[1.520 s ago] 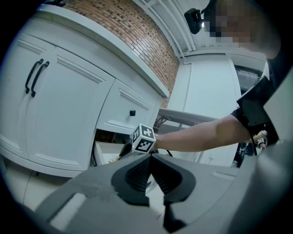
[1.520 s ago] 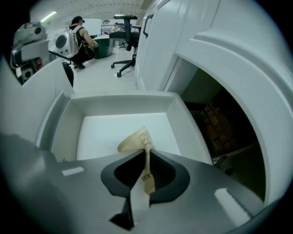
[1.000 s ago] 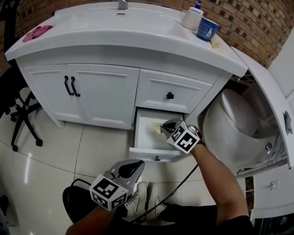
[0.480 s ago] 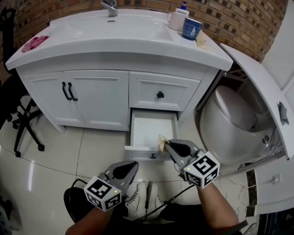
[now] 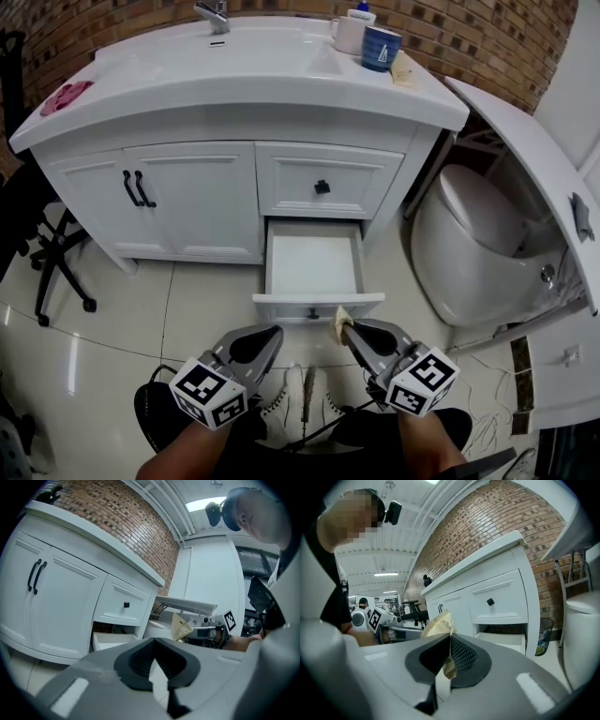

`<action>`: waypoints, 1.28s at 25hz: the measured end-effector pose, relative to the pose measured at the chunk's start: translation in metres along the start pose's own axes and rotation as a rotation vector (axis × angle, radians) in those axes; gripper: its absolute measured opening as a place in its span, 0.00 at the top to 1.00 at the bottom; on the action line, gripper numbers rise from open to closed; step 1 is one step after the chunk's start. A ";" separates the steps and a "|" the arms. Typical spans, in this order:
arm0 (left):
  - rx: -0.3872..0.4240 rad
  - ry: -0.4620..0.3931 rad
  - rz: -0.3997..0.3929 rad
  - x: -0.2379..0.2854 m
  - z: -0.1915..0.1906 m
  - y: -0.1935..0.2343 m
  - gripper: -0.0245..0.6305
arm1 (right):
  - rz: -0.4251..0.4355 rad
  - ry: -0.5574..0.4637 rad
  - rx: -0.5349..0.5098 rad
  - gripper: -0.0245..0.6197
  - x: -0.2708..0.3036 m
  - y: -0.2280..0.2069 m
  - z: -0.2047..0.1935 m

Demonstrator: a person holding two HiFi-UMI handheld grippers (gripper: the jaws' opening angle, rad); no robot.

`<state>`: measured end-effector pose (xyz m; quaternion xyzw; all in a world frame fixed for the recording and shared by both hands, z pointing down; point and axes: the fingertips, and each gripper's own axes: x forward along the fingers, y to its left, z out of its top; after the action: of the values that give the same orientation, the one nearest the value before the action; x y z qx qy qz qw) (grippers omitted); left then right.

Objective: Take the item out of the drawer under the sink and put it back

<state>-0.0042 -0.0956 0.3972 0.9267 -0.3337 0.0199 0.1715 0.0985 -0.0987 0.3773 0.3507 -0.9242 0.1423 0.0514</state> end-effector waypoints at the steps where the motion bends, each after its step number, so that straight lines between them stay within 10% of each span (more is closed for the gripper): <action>1: 0.003 -0.001 -0.002 0.000 0.000 -0.001 0.95 | 0.001 0.003 -0.005 0.95 -0.002 0.002 -0.002; 32: 0.037 0.011 -0.024 0.008 -0.005 -0.005 0.95 | 0.034 0.066 0.033 0.95 0.010 0.011 -0.030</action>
<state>0.0056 -0.0950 0.4016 0.9336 -0.3210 0.0292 0.1567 0.0838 -0.0885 0.4056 0.3308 -0.9254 0.1698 0.0736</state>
